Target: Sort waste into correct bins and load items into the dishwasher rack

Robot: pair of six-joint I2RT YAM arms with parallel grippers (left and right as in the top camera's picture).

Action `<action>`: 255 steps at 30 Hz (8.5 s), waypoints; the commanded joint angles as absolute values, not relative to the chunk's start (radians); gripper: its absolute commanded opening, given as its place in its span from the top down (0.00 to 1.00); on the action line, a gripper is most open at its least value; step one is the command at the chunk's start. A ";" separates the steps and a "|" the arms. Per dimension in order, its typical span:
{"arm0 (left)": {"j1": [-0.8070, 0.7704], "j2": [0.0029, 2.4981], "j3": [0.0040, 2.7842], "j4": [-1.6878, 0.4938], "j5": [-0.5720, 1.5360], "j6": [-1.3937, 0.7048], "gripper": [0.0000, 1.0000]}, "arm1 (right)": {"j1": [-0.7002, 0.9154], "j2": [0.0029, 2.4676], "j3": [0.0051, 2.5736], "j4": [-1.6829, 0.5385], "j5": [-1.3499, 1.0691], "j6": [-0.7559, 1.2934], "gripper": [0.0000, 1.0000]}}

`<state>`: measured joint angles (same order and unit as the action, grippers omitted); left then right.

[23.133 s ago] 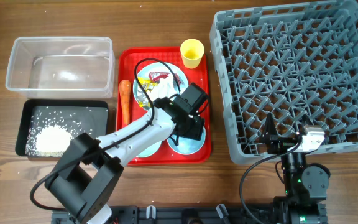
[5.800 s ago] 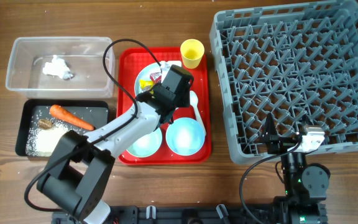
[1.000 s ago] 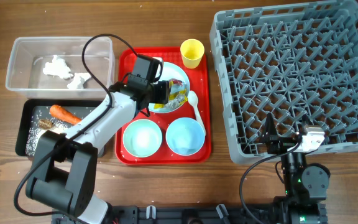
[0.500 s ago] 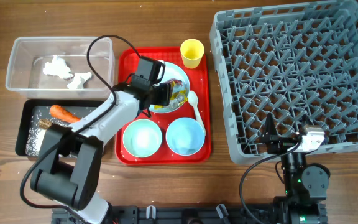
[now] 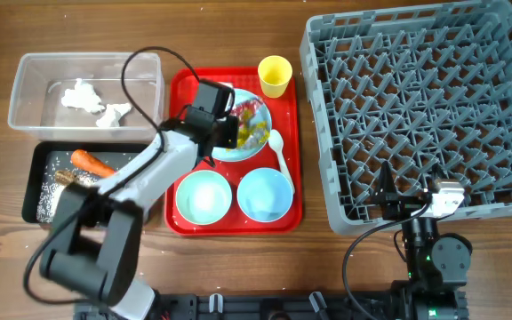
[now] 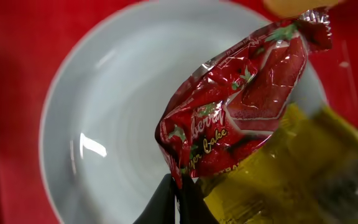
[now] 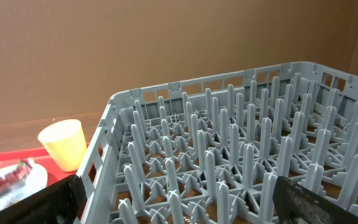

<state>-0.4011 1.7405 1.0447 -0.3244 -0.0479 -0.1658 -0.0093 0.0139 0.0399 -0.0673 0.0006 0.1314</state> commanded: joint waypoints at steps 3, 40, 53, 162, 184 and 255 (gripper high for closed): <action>-0.408 1.610 1.055 -0.322 -0.093 -0.160 0.96 | -0.005 0.014 0.037 -0.064 -0.008 0.138 0.00; -0.585 1.636 1.021 -0.298 -0.491 -0.218 0.96 | -0.005 0.016 0.037 -0.064 -0.008 0.138 0.00; -0.338 1.348 1.024 -0.198 -0.505 -0.268 0.96 | -0.005 0.019 0.037 -0.064 -0.008 0.138 0.00; -0.466 1.610 1.006 -0.631 -0.087 -0.570 0.96 | -0.005 0.021 0.037 -0.064 -0.008 0.138 0.00; -0.466 1.753 1.006 -0.403 -0.155 -0.561 0.93 | -0.005 0.021 0.037 -0.064 -0.008 0.138 0.00; -0.397 1.818 1.145 -0.542 0.118 -0.238 0.36 | -0.005 0.021 0.037 -0.064 -0.008 0.138 0.00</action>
